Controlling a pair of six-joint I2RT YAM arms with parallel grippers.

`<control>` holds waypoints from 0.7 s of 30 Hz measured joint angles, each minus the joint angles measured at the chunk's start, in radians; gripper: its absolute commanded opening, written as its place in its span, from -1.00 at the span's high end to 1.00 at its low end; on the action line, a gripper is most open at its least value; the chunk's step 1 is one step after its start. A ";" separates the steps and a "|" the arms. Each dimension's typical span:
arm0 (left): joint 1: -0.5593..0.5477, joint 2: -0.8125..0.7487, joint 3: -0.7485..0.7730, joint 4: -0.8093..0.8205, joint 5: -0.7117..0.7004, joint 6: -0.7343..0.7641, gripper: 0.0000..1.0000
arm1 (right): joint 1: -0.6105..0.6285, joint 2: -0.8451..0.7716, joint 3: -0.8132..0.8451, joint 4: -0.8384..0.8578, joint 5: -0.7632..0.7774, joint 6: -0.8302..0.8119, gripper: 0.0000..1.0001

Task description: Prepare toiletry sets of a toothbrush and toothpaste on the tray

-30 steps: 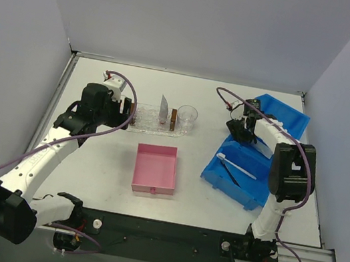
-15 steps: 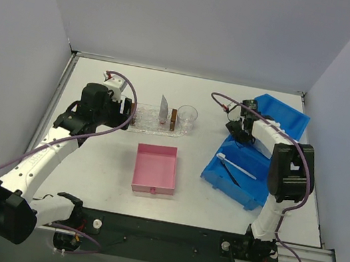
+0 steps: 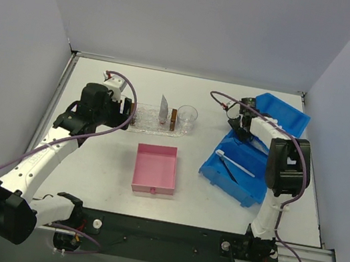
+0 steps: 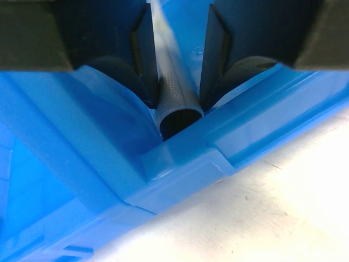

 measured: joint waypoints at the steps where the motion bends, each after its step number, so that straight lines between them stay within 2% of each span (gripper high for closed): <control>1: 0.000 0.000 0.000 0.000 0.000 0.000 -0.58 | 0.000 0.003 0.000 0.002 0.002 0.000 0.57; 8: 0.000 -0.001 0.000 0.000 0.000 0.000 -0.58 | 0.002 0.000 -0.009 0.009 0.023 0.021 1.00; 16: 0.000 -0.007 0.000 0.000 0.000 0.000 -0.58 | -0.008 -0.085 -0.039 -0.049 0.024 0.151 1.00; 21: 0.000 -0.010 0.000 0.000 0.000 0.000 -0.58 | -0.029 -0.229 -0.039 -0.082 0.002 0.230 1.00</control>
